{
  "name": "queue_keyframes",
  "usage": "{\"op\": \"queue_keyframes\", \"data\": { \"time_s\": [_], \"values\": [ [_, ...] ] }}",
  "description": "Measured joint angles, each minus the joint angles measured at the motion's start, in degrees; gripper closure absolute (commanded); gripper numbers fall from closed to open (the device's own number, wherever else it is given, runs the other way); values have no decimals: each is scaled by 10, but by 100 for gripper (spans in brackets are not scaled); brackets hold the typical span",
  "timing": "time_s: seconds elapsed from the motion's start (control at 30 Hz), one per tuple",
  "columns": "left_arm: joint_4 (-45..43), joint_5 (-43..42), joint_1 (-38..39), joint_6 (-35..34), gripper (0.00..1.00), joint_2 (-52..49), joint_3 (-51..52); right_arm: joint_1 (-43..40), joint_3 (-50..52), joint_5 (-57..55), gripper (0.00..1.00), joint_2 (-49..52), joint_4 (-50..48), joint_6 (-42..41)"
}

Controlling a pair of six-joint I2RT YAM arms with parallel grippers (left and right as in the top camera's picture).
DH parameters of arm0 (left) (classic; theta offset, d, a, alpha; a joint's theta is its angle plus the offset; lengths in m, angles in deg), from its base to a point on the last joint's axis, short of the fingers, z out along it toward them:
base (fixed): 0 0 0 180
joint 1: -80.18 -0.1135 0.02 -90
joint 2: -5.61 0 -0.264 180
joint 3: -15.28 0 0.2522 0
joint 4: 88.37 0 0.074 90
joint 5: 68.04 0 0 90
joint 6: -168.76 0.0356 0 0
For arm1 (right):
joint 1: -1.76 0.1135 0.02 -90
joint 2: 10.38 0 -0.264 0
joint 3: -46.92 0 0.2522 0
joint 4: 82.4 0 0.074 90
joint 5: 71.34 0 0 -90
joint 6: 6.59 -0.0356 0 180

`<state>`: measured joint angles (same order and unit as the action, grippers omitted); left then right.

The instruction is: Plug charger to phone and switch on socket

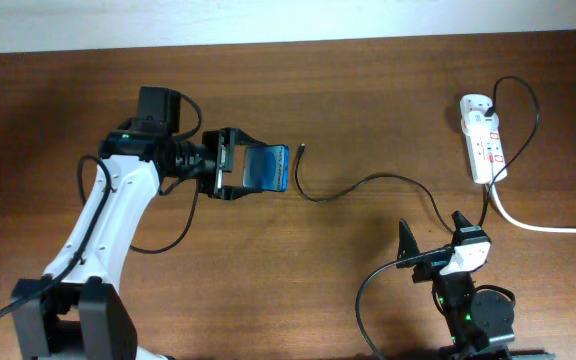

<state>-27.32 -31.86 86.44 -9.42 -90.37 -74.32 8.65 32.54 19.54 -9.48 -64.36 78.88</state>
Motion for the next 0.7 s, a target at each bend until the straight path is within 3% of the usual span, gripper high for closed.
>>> {"op": "queue_keyframes", "data": {
  "time_s": [0.4,0.7],
  "values": [
    [0,-23,-9,-74,100,0,0,0,0,0,2,0,0,0],
    [0,-24,-9,-90,100,0,0,0,0,0,1,0,0,0]
  ]
}}
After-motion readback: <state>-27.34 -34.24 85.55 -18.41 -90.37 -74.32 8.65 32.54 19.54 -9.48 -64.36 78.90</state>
